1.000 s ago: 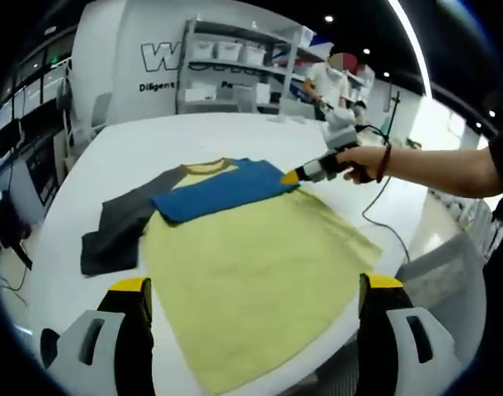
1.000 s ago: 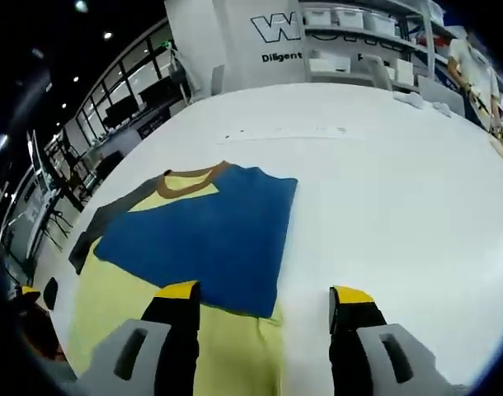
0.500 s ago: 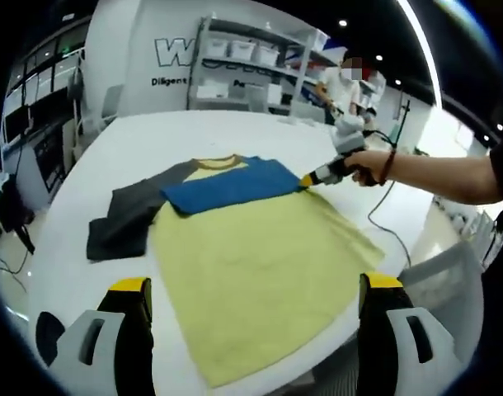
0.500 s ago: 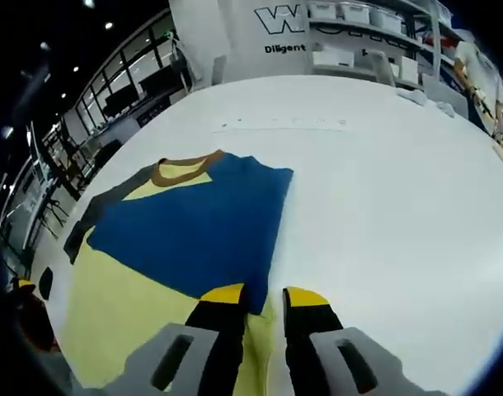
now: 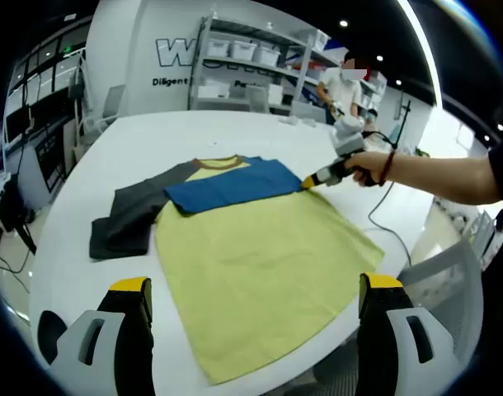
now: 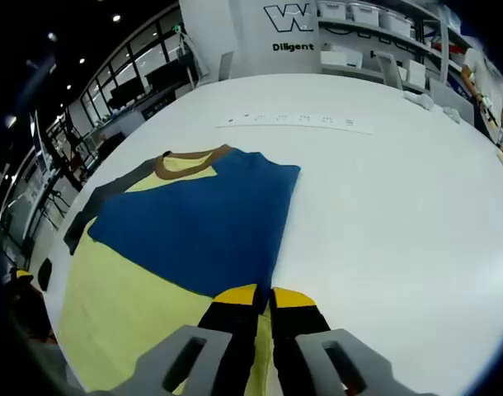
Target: Fold the garment on the visible template until the final outline fits inside the template.
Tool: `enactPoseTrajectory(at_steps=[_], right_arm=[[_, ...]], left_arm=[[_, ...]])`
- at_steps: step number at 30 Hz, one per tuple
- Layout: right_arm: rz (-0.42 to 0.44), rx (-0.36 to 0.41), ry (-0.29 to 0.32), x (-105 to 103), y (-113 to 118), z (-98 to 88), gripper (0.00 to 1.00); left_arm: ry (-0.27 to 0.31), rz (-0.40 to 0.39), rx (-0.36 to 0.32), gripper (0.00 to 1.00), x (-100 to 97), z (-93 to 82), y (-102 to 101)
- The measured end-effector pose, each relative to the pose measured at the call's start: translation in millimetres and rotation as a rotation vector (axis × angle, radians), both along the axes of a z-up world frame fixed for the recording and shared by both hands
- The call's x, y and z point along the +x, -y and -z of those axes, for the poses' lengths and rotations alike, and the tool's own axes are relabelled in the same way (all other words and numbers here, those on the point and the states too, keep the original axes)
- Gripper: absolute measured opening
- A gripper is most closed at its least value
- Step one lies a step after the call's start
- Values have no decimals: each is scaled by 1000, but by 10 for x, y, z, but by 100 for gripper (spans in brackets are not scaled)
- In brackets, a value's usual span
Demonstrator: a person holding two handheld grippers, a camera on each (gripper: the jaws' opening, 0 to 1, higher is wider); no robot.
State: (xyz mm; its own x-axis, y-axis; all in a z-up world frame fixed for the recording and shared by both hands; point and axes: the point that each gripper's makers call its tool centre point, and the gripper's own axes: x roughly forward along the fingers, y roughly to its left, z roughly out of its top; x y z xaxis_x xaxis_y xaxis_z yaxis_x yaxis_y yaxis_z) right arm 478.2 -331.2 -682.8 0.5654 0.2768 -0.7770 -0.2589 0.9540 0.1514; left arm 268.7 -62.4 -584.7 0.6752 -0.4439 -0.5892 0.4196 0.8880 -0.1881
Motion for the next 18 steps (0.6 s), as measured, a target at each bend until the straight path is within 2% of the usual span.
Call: enactPoseTrajectory(at_steps=[7,18], right_arm=[[-5,-24,-2,-35,98,-21,0],[58,-16,-18,-97,420,-71,0]], left_arm=[[-2,14,5,99,-18,6,16],[-3,12,6,99,-11,11,12]])
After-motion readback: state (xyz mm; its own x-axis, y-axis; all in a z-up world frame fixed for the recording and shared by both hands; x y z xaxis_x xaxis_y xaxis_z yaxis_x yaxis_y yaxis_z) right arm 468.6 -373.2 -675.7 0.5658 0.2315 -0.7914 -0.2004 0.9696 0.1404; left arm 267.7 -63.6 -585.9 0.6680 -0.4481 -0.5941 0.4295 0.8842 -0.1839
